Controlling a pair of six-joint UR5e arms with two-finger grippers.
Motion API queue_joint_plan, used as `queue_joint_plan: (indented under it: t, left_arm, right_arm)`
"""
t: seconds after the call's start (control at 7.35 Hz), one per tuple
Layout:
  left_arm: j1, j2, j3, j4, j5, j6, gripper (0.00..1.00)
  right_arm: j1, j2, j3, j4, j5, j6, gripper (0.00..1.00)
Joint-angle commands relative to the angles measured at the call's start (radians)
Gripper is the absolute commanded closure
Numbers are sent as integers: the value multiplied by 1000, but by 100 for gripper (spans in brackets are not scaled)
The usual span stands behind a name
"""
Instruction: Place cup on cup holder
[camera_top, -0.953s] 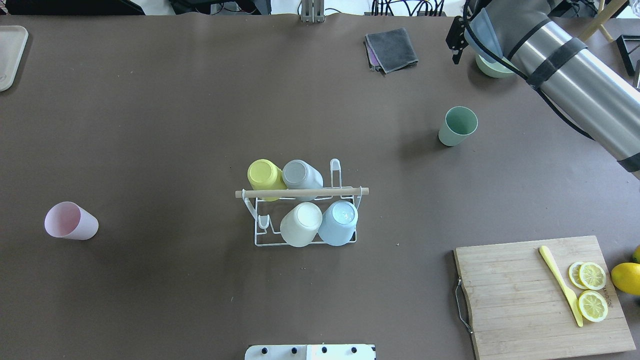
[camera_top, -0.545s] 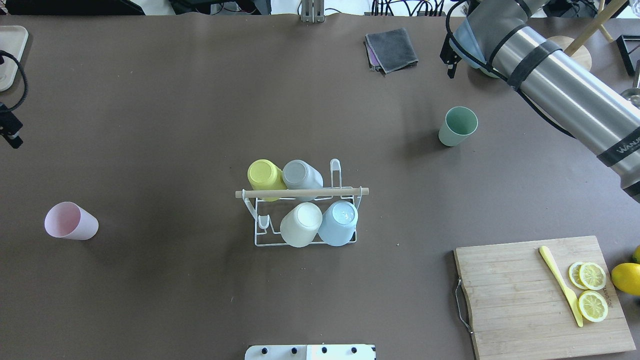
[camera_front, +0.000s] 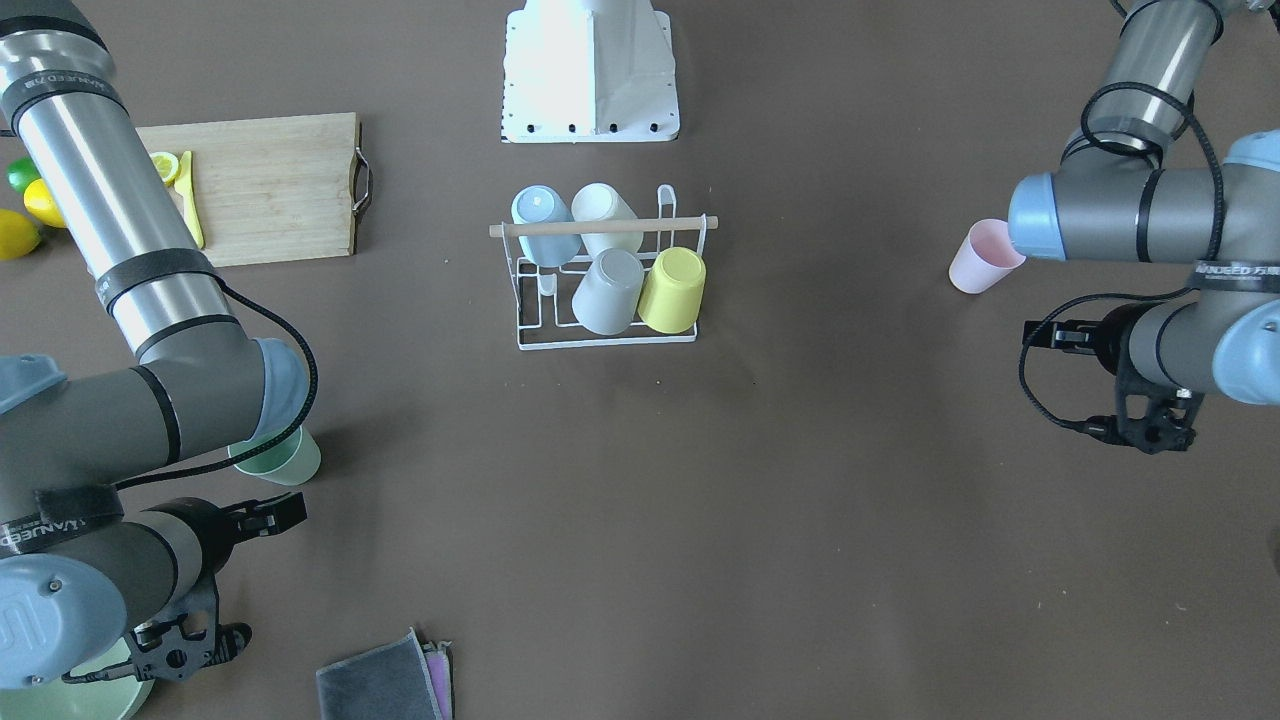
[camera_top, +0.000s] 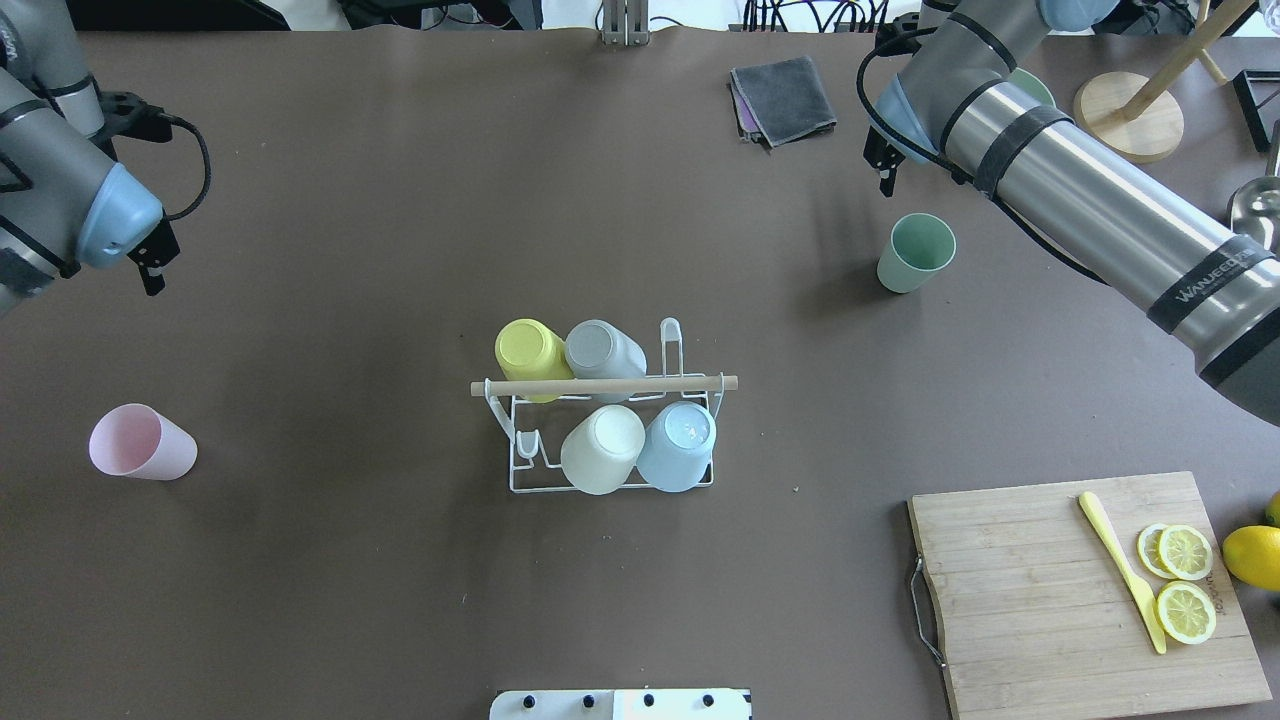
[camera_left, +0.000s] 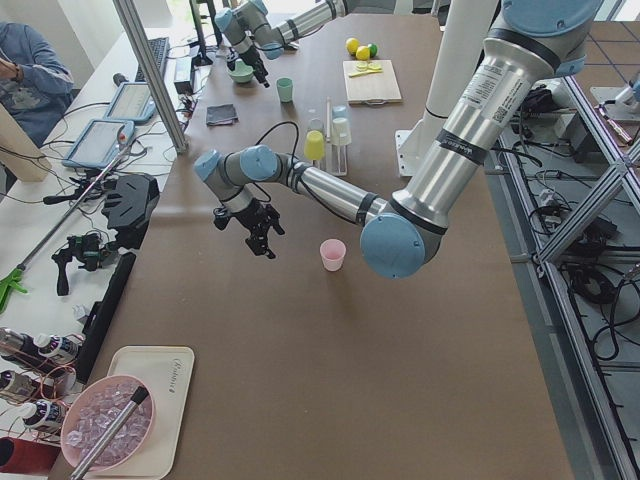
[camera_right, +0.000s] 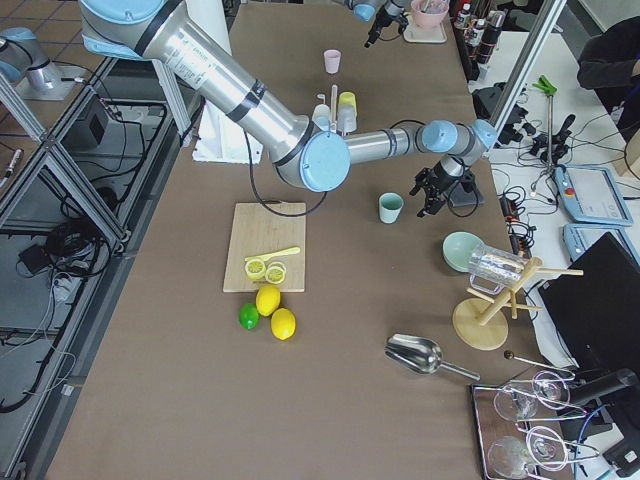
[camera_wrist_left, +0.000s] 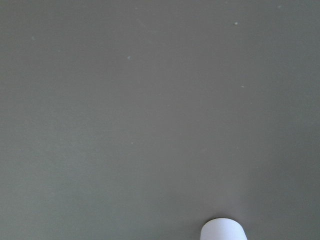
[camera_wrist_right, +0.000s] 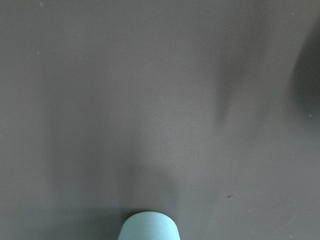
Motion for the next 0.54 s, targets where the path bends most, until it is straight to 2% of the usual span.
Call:
queue_joint_plan:
  t: [0.0,0.14,0.41]
  left_arm:
    - [47,-29,34,78,21,83,2]
    - [54,-63,23,170,21,99,2]
    - [97,-67,20,211,73,119,2]
  right_arm:
    - [-18,88,-151,1,3,-17,0]
    - [-33,107,-202,1,-1,-16,0]
    - [-58,110,-244,-1,-5,-17,0]
